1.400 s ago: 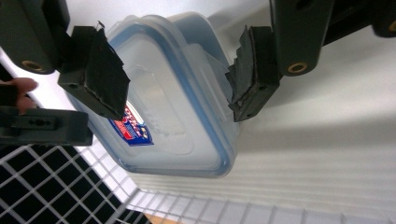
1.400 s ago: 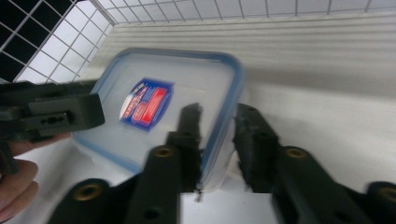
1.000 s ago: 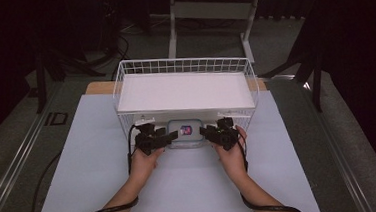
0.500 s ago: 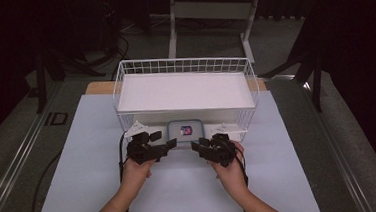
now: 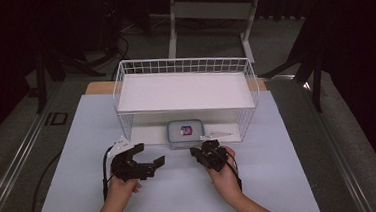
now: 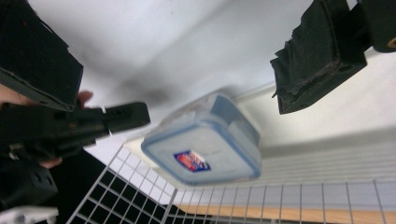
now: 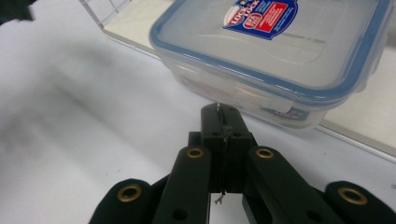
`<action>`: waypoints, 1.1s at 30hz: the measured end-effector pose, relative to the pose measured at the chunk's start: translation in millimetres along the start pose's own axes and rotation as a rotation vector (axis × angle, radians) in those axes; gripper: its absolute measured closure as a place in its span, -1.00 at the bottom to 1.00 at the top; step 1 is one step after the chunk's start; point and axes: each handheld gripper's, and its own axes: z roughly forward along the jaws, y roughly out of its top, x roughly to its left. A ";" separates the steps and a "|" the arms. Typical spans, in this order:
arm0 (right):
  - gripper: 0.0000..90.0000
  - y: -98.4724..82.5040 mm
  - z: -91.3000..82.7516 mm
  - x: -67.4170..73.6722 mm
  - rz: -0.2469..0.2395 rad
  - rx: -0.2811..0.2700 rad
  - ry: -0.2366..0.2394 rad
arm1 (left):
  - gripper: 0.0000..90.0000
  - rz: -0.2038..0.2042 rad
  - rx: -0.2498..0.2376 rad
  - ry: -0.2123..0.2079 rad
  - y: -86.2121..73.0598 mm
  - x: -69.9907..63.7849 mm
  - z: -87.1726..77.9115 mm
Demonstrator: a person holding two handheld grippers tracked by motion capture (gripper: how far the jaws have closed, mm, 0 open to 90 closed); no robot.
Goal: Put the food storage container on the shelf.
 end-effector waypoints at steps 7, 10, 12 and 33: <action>1.00 1.6 10.1 -2.6 0.010 0.008 -0.013 | -0.95 0.018 -0.019 0.017 -9.9 -2.8 -0.5; 1.00 2.9 14.0 -4.5 0.017 0.010 -0.024 | -0.95 0.022 -0.023 0.022 -11.1 -1.9 0.1; 1.00 3.8 16.3 -7.4 0.028 0.008 -0.028 | -0.95 0.023 -0.023 0.023 -11.3 -1.5 0.5; 1.00 25.2 44.1 -10.2 0.037 -0.032 -0.072 | -0.95 0.102 -0.033 0.030 -15.7 -6.5 4.7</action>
